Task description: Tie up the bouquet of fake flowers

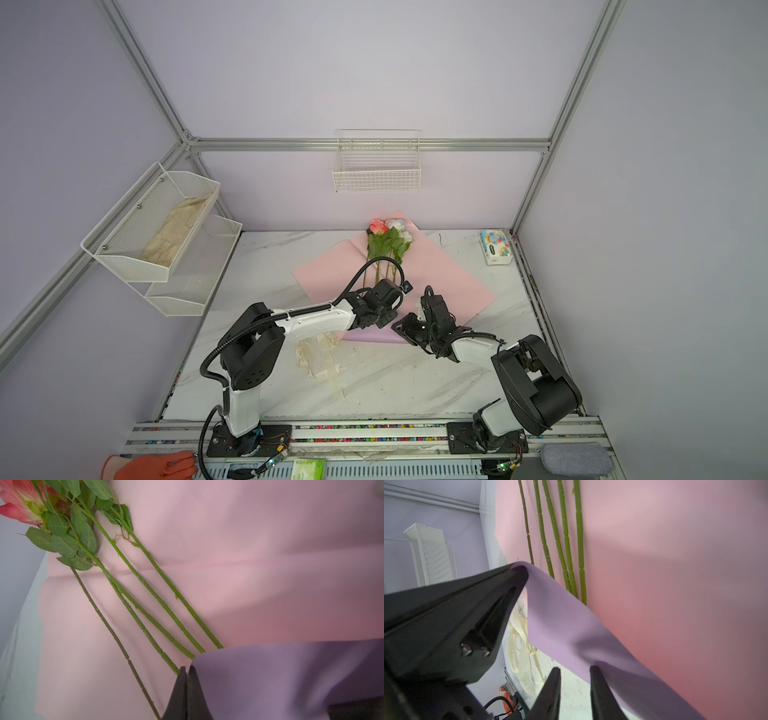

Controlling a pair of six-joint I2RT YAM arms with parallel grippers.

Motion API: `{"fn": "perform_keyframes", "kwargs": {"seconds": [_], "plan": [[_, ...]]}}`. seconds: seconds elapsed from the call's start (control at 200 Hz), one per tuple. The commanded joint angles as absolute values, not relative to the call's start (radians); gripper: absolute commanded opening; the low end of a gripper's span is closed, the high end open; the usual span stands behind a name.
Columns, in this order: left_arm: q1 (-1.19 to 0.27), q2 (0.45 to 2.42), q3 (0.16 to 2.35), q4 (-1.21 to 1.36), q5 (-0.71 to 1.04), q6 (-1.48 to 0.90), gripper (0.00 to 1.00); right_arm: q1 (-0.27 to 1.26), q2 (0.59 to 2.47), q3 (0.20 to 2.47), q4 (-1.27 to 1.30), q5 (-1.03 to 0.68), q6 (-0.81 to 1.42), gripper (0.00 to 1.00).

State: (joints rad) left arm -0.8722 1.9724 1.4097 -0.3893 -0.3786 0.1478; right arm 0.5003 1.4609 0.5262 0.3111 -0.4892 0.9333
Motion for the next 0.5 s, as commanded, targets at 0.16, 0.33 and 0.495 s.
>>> {"fn": "perform_keyframes", "kwargs": {"seconds": [0.16,0.33,0.495], "plan": [[-0.857,1.953,1.529,-0.411,-0.354,0.048,0.17,0.505,1.505,0.503,0.351,-0.442,0.976,0.27],[-0.803,1.829,1.482,-0.491,-0.301,-0.106,0.56,0.502,1.564,0.538,0.357,-0.419,0.966,0.27],[-0.718,1.622,1.273,-0.483,-0.161,-0.315,0.65,0.500,1.598,0.568,0.359,-0.421,0.959,0.26]]}}
